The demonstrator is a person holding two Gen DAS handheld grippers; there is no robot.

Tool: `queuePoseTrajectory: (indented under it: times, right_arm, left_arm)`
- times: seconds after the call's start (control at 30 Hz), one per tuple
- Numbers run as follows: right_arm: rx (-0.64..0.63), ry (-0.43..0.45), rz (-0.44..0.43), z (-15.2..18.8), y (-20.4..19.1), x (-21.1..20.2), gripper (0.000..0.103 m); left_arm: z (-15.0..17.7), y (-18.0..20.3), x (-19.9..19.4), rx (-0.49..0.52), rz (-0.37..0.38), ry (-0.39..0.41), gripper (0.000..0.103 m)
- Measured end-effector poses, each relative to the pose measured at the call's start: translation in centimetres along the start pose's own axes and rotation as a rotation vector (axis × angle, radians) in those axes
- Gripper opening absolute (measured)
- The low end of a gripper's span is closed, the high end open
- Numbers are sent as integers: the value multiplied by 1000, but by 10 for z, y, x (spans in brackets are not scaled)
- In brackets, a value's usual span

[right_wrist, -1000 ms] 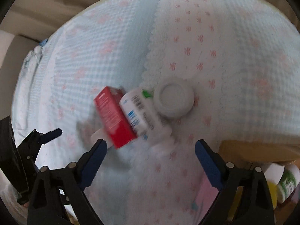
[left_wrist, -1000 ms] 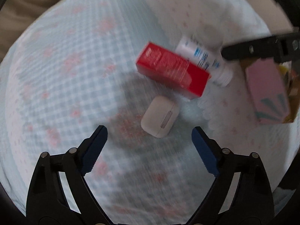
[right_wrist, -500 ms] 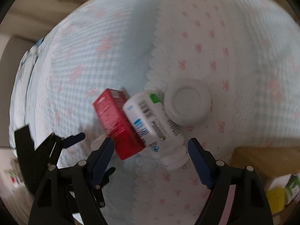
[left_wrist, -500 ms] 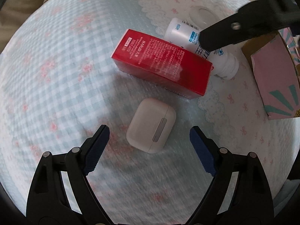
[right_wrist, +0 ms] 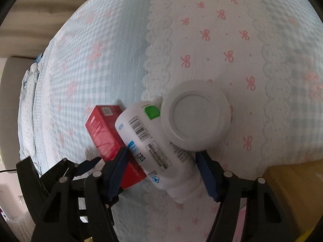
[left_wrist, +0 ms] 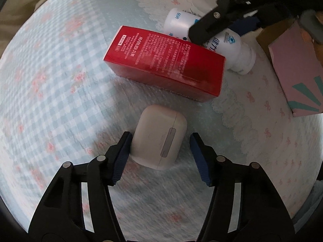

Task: Organize rigid objects
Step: 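Grasp the white earbud case with the left tool while the right tool grasps the white bottle, then carry the earbud case and white bottle over the cardboard box with both tools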

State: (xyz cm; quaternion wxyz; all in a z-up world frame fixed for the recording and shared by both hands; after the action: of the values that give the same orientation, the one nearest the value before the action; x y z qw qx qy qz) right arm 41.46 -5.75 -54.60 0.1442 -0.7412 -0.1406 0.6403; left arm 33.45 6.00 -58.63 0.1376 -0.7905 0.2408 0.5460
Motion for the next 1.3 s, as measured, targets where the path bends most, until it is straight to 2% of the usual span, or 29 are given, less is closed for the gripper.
queuePoseTrajectory:
  times: [0.1, 0.17, 0.4, 0.67, 1.0, 1.3]
  right_arm:
    - [-82, -16, 23, -4, -9, 5, 61]
    - [-162, -35, 55, -5, -20, 14, 51]
    - [-252, -46, 103, -7, -36, 30, 47]
    - [-279, -29, 121, -7, -40, 32, 46]
    - [-279, 0, 124, 2, -45, 15, 46]
    - [-250, 37, 108, 15, -45, -4, 46]
  left_arm:
    - [-1, 3, 4, 6, -6, -3, 52]
    - [-5, 3, 5, 8, -8, -3, 49]
    - [-7, -8, 7, 19, -7, 1, 47]
    - [0, -13, -2, 14, 5, 13, 47]
    - [-9, -36, -25, -102, 21, 66, 46]
    - [-9, -49, -46, -147, 13, 103, 46]
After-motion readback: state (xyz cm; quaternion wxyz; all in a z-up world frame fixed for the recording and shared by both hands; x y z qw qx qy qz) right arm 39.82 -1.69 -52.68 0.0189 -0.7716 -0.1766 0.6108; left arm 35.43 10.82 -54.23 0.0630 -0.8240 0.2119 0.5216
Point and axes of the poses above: each gripper's, at about its wrist camera, not at the fingertips, and x roughly the way its jaws point, y to its right, z to its underside, the point moved 2 cm from there along x, roughly the way its jaws point, and after that the axes turned 10 degrees about y, right-handed, at the moved point
